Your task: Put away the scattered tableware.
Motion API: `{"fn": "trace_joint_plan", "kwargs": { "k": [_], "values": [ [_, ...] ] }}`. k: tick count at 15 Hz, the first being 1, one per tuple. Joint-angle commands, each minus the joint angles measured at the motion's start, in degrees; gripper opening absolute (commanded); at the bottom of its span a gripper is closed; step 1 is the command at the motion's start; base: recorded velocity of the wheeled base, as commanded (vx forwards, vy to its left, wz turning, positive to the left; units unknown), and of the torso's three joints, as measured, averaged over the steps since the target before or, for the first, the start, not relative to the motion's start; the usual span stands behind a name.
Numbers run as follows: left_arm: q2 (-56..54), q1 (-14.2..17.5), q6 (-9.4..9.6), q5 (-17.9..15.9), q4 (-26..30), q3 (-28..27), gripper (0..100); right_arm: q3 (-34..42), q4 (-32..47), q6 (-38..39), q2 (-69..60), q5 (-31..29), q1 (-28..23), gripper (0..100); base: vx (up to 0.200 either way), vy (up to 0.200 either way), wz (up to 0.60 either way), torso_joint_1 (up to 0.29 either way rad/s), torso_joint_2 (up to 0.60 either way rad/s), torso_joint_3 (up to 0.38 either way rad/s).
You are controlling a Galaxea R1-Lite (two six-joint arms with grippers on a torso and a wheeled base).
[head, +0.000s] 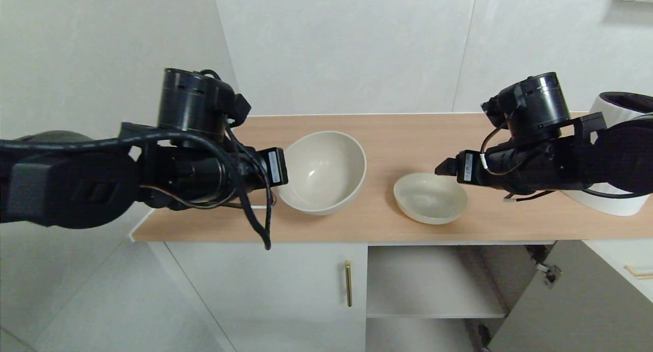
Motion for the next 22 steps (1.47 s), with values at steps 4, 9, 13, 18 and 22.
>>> {"fn": "trace_joint_plan", "kwargs": {
  "k": [4,9,13,18,22],
  "values": [
    [-7.1,-0.67,0.01,-0.05,0.01,1.78,0,-1.06,0.03,-0.01,6.42,-3.51,-0.88,100,0.0,0.0,0.0,0.0,0.0,0.0],
    [-7.02,-0.67,0.01,-0.14,-0.08,2.05,0,-1.23,0.47,-1.15,8.27,-3.51,-2.81,100,0.0,0.0,0.0,0.0,0.0,0.0],
    [-7.19,-0.67,-0.08,-0.14,-0.08,2.4,0,-1.76,0.56,-1.15,8.09,-3.07,-2.81,0,0.0,0.0,0.0,0.0,0.0,0.0],
    [-12.2,-0.67,0.1,-1.11,0.01,6.97,0,-1.41,4.52,-0.53,1.41,-1.05,-2.81,0,0.0,0.0,0.0,0.0,0.0,0.0],
    [-18.27,-0.76,0.01,-1.99,-0.08,15.14,0,0.79,18.67,1.14,-14.14,14.16,-2.37,0,0.0,0.0,0.0,0.0,0.0,0.0]
  ]
}}
